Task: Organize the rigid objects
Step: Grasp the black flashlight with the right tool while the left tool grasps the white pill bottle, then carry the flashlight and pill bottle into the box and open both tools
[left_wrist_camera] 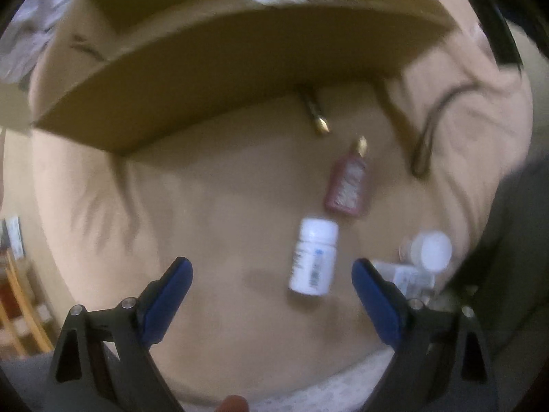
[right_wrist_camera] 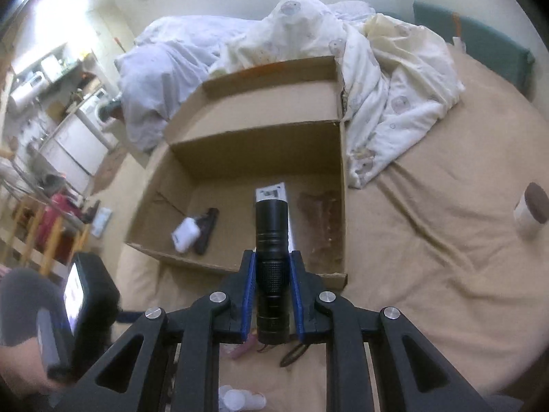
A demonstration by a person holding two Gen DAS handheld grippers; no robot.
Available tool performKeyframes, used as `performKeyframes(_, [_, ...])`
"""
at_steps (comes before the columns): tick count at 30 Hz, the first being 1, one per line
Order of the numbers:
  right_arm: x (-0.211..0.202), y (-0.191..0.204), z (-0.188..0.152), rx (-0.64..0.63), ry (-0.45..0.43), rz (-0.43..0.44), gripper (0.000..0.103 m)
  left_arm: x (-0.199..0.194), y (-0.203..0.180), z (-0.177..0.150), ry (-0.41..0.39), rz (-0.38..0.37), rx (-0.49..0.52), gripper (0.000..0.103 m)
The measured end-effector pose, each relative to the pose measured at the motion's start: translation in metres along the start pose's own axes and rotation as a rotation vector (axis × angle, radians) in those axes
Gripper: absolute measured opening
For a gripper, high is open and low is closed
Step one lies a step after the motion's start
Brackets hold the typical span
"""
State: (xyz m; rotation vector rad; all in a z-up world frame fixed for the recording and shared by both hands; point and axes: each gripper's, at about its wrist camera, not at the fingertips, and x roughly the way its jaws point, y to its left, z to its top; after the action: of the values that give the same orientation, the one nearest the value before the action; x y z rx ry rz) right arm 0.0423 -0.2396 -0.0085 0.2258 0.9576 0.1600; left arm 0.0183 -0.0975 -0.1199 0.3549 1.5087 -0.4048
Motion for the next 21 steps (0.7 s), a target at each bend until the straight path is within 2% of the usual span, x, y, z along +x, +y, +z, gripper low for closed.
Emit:
performKeyframes(4, [-0.003,-0.005,-0.005,0.018,0.005,0.013,0.02,0.01,-0.014,-0.003,0.023,0.011,0.052,0.084])
performKeyframes(9, [-0.008,-0.01,-0.004,0.044,-0.005,0.033,0.02,0.019,-0.018,-0.001,0.038,0.023,0.048,0.074])
performKeyframes(11, [-0.008,-0.011,-0.004,0.05,-0.008,0.033,0.02,0.022,-0.016,0.001,0.039,0.026,0.039,0.067])
performKeyframes(14, [-0.008,-0.013,-0.004,0.058,-0.004,0.036,0.02,0.023,-0.012,0.011,0.035,0.028,0.023,0.047])
performKeyframes(15, [-0.007,-0.013,-0.004,0.059,-0.002,0.034,0.02,0.021,-0.011,0.012,0.03,0.011,0.02,0.034])
performKeyframes(16, [-0.007,-0.012,-0.004,0.059,-0.001,0.033,0.02,0.019,-0.008,0.013,0.024,0.002,0.021,0.026])
performKeyframes(21, [-0.006,-0.012,-0.004,0.052,0.001,0.029,0.02,0.01,0.003,0.011,0.012,-0.007,0.0,0.025])
